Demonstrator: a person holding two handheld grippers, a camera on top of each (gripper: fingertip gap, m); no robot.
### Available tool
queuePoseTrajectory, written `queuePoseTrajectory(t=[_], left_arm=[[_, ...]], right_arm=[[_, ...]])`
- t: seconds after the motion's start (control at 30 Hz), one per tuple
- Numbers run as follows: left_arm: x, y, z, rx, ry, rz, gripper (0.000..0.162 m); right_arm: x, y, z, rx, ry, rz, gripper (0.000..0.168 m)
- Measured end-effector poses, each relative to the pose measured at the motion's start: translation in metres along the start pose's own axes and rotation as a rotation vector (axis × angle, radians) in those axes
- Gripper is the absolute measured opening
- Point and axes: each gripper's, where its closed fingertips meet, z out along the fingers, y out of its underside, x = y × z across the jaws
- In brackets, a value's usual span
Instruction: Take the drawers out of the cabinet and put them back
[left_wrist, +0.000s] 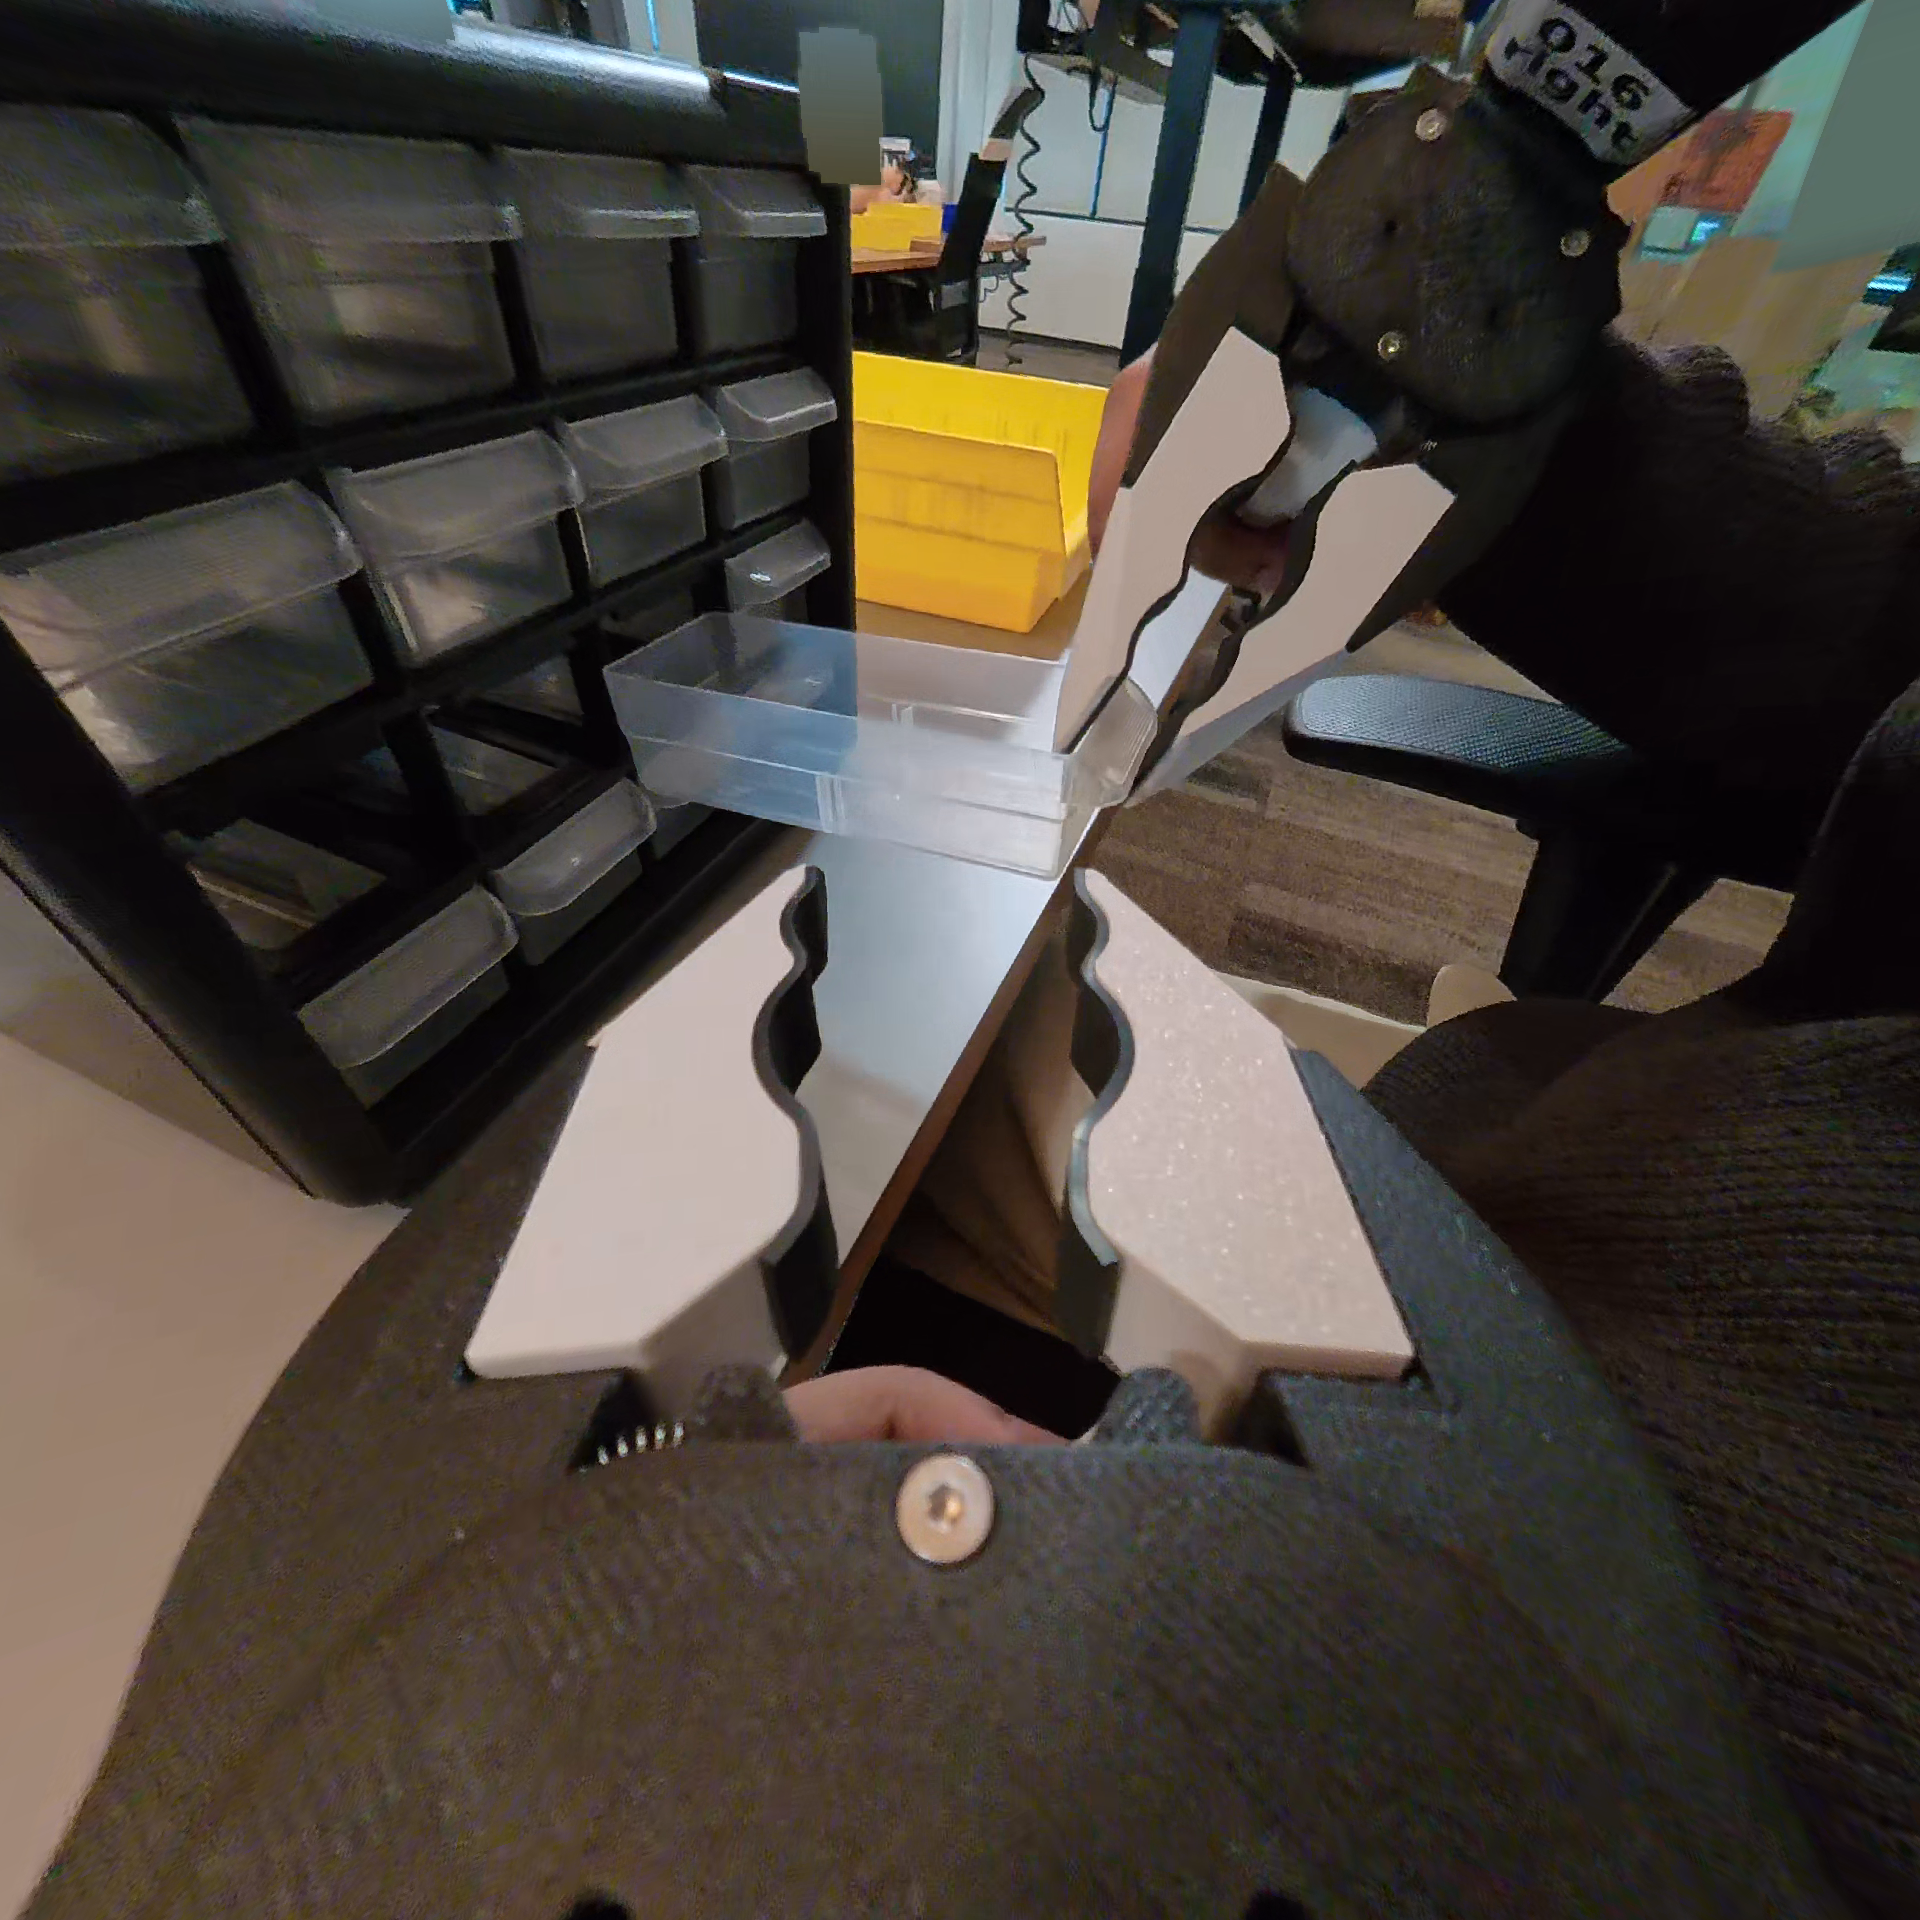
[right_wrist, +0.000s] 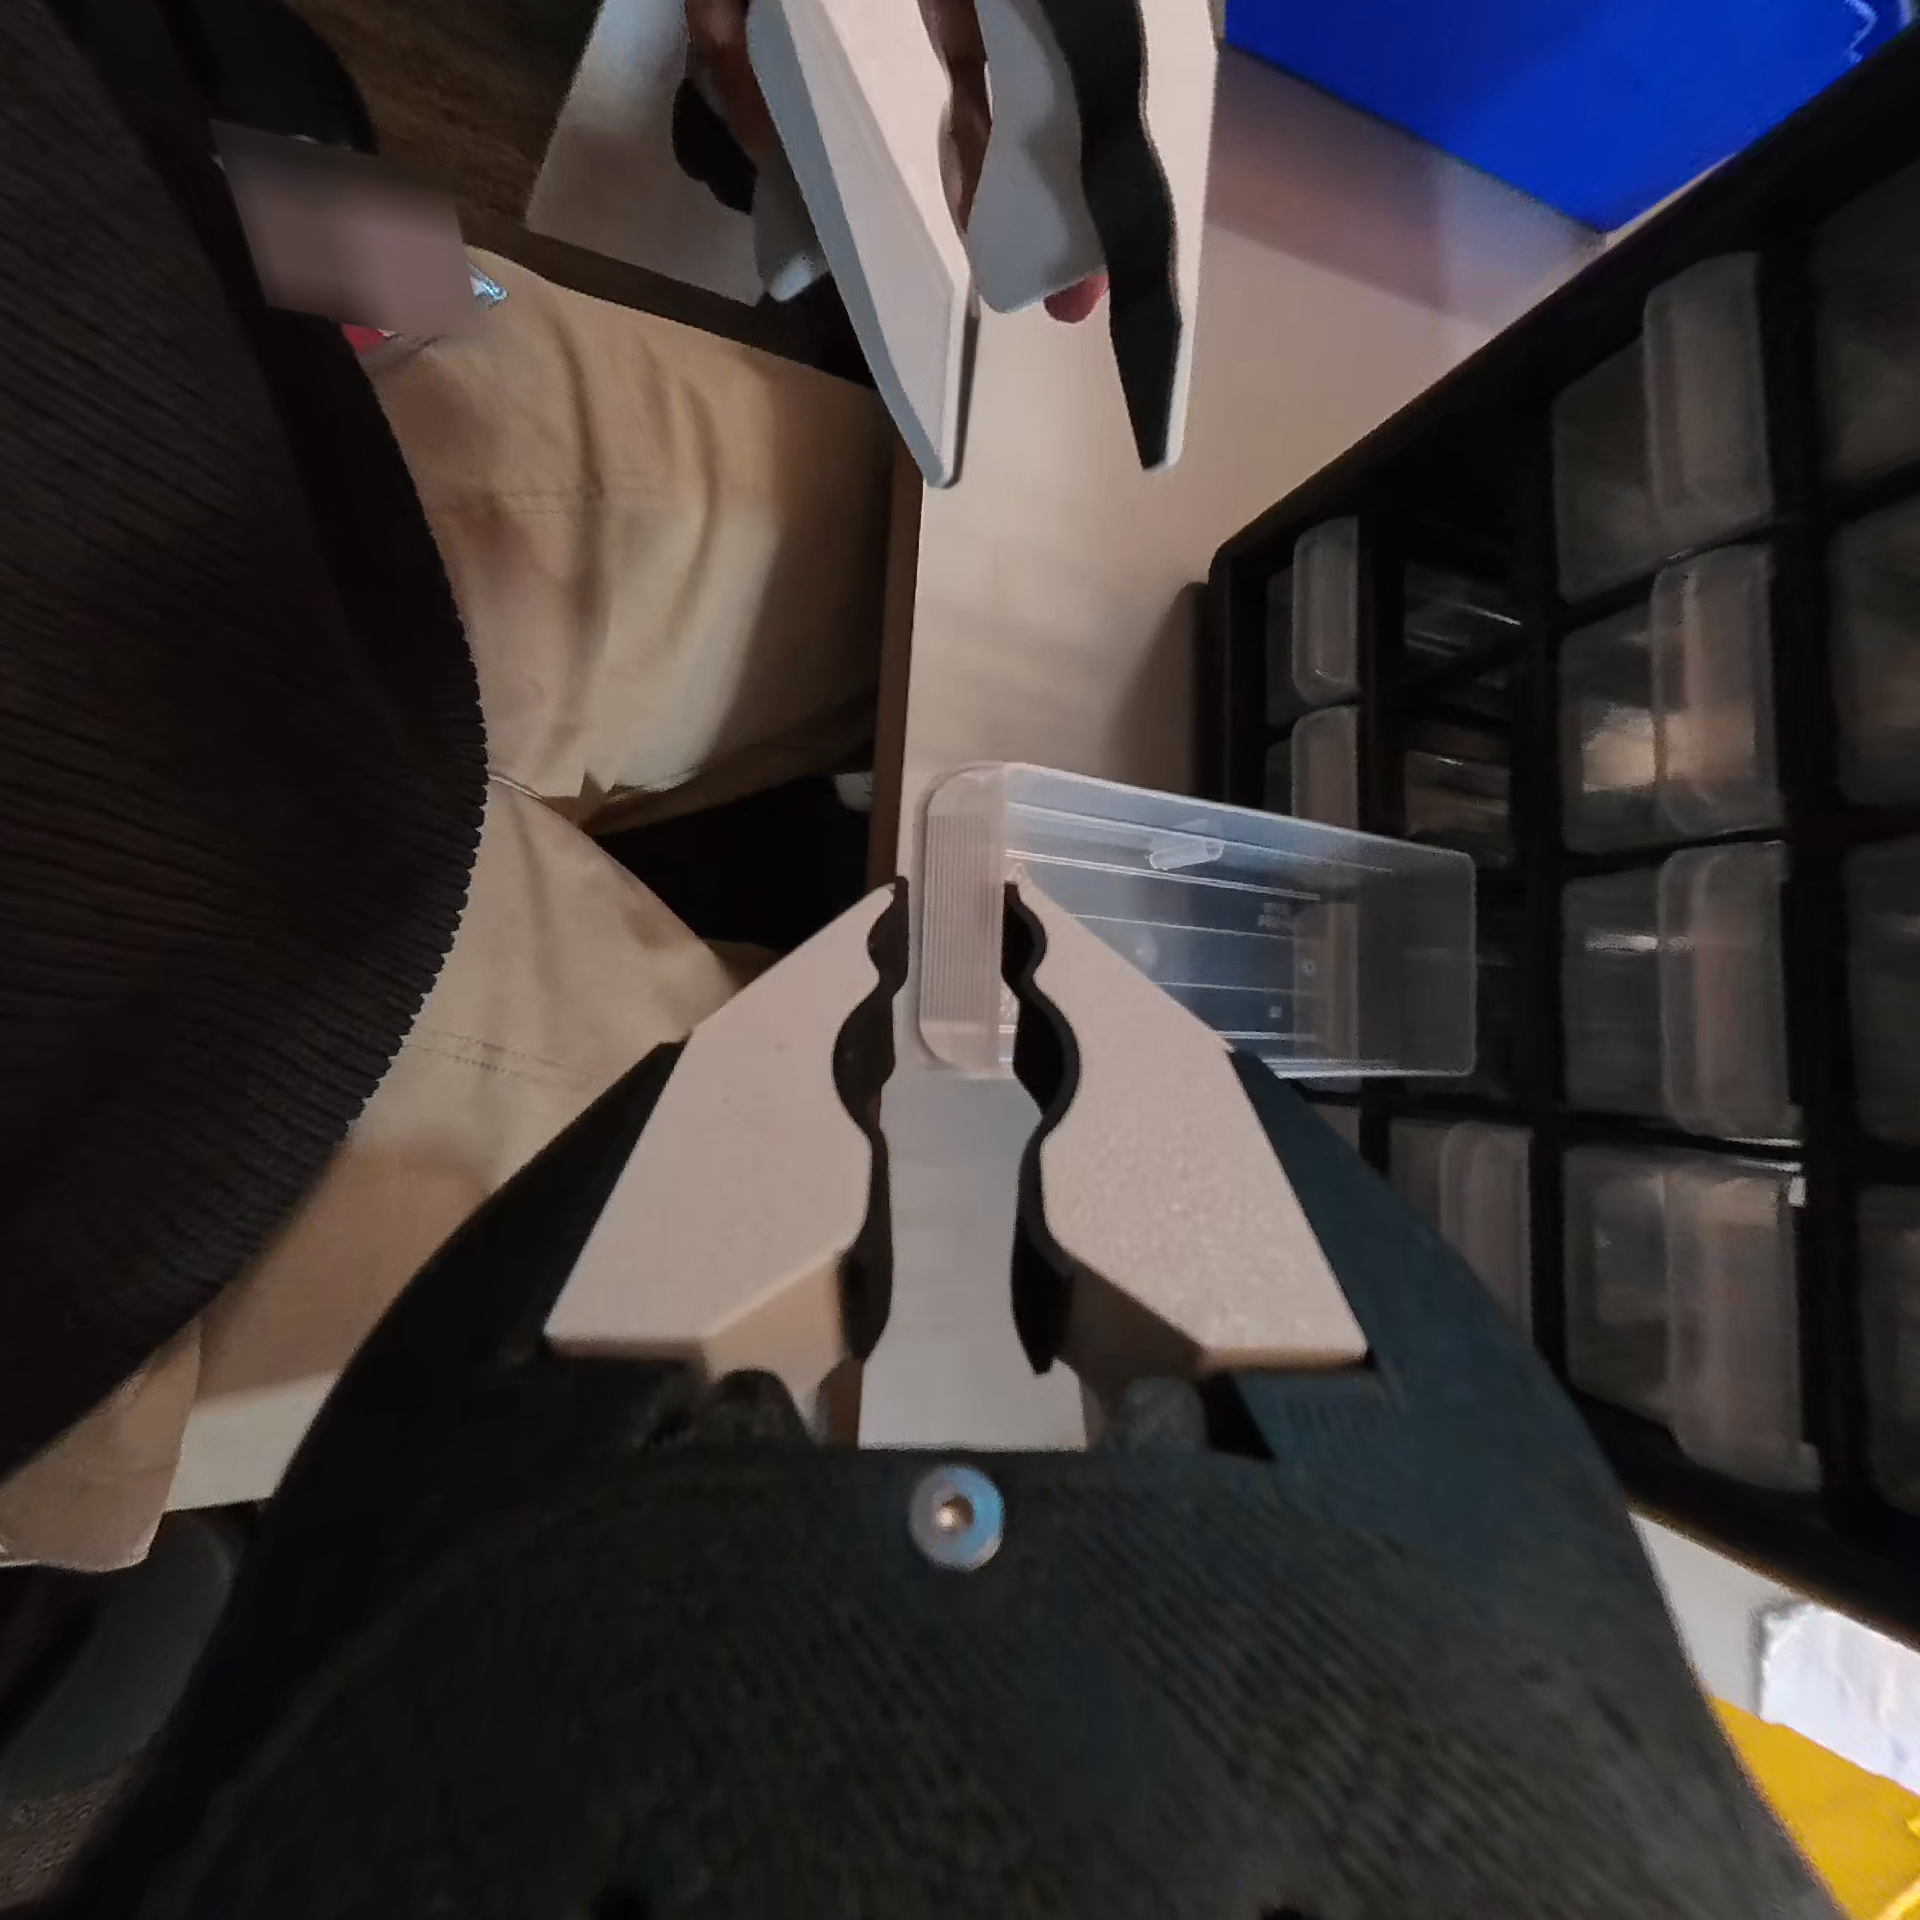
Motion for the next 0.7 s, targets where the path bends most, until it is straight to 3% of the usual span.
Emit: queuePoseTrajectory(t=[0.7], left_arm=[[-0.0031,0.0084,0.0017,-0.017,0.003,-0.005,0.045]], right_arm=[[0.0043,0.0054,-0.0058,-0.024,0.0,0.008,0.016]])
